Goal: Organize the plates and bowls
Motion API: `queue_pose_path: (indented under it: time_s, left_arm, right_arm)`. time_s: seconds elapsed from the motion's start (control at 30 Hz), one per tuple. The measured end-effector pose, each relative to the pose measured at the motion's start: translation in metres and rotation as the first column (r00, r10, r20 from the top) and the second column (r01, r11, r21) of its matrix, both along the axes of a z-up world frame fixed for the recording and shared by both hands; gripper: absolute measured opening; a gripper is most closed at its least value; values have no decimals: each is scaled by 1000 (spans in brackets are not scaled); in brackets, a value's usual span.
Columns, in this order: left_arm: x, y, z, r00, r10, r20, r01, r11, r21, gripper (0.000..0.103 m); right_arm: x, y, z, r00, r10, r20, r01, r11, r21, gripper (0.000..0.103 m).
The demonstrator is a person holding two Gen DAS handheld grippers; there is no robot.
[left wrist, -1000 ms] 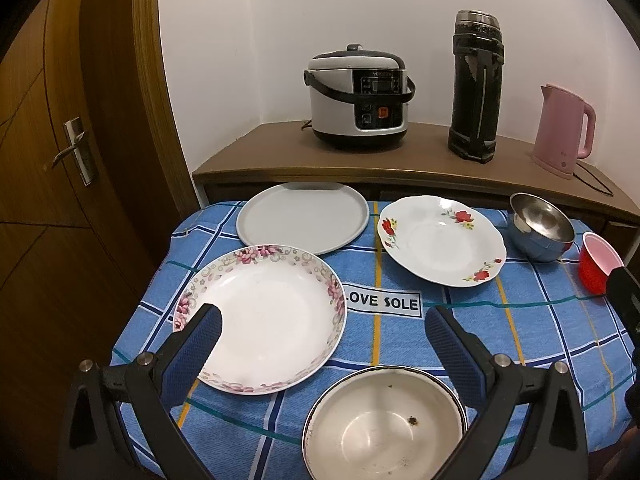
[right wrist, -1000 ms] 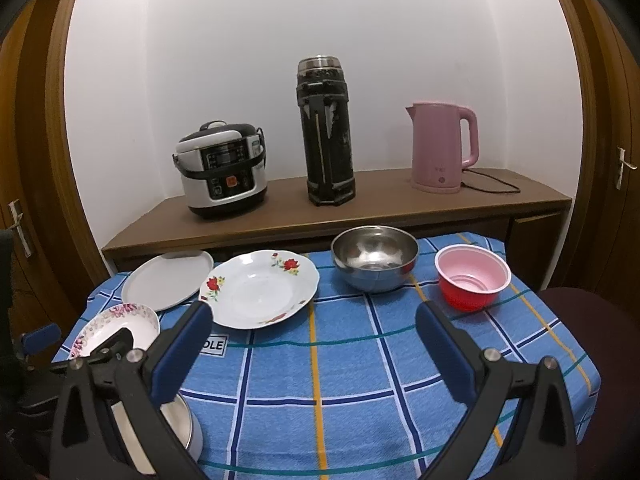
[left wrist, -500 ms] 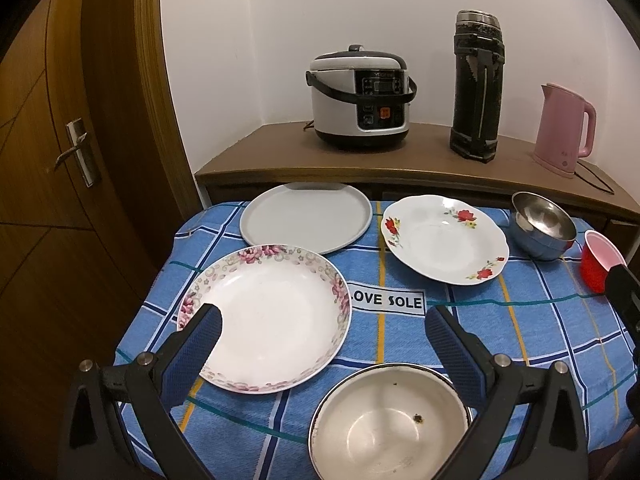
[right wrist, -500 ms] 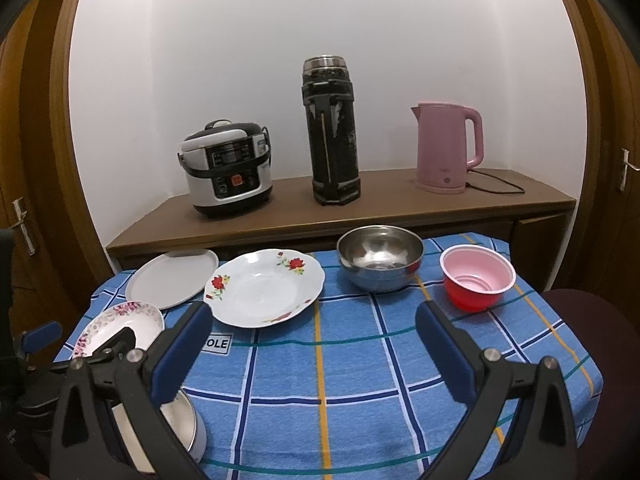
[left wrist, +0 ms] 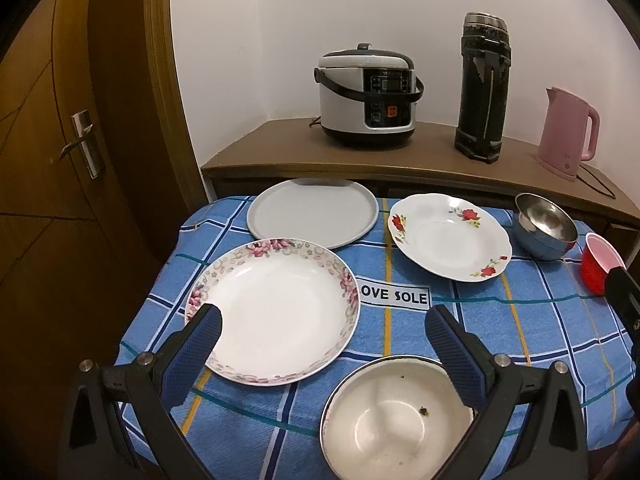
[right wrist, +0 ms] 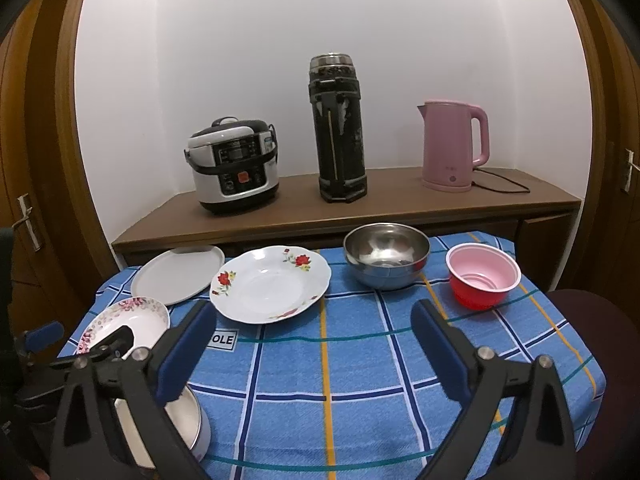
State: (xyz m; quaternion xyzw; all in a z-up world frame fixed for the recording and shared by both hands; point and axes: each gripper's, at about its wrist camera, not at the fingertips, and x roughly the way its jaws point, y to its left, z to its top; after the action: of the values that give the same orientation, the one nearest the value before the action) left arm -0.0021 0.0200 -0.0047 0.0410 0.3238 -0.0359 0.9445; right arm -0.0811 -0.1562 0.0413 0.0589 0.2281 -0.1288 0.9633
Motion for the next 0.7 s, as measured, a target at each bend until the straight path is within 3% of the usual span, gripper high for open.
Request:
queue_pose_path:
  time_s: [0.7]
  left_arm:
    - [-9, 11, -7, 1000, -2, -12, 2, 1000, 15, 103]
  right_arm:
    - [-2, 6, -8, 998, 58, -22, -58, 998, 2, 87]
